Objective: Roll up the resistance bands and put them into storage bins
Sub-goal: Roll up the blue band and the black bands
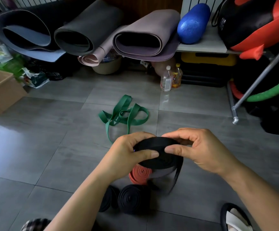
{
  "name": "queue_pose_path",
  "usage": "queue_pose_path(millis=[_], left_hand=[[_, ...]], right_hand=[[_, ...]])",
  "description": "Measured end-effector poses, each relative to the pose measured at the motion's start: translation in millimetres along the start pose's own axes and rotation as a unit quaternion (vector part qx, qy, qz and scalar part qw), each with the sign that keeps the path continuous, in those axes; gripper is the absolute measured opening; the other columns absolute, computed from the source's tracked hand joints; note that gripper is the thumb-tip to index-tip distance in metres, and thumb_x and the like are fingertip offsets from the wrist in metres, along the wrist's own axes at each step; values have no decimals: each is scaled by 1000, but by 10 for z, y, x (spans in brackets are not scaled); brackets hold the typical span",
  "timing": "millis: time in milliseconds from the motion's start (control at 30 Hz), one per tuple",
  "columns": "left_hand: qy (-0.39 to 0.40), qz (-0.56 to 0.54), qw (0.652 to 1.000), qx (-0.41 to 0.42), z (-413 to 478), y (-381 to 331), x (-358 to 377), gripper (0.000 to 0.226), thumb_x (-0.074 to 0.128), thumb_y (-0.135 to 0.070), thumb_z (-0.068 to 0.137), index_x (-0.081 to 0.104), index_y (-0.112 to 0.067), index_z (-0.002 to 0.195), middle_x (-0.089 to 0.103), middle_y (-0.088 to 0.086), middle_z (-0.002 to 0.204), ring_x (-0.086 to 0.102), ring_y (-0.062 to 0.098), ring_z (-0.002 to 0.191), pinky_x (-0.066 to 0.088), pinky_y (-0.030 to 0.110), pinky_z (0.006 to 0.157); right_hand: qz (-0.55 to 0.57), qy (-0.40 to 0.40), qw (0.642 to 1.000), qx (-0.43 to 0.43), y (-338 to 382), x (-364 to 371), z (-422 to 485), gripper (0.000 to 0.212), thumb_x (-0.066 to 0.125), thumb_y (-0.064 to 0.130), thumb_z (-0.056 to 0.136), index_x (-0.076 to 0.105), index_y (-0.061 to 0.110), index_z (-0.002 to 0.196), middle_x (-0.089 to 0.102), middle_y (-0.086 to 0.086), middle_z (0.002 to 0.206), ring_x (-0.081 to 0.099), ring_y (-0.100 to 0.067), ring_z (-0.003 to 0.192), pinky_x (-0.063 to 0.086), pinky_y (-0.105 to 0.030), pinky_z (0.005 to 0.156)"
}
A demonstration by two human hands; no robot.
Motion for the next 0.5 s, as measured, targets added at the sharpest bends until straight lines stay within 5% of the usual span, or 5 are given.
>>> queue_pose_path(millis=[200, 500], left_hand=[[3, 20, 1000, 6, 22, -15, 20, 26, 71, -4, 75, 68, -22, 94, 70, 0, 87, 65, 12, 82, 52, 25, 77], [-83, -264, 960, -30, 25, 23, 56, 32, 62, -14, 65, 64, -13, 97, 71, 2, 81, 68, 20, 75, 58, 31, 57]], right_hand=[[46, 23, 998, 45, -95, 7, 0, 32, 69, 25, 63, 69, 20, 95, 73, 6, 91, 68, -5, 86, 50, -13, 75], [154, -67, 984, 54, -191, -181, -31, 27, 62, 21, 67, 66, 18, 94, 73, 10, 88, 67, -2, 86, 48, -9, 72]])
Point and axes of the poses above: each hand's wrist, its own z-axis towards the middle knuckle, its own x-axis out of the palm, y = z × x, the point moved 8 cm from there along z, towards the middle knuckle
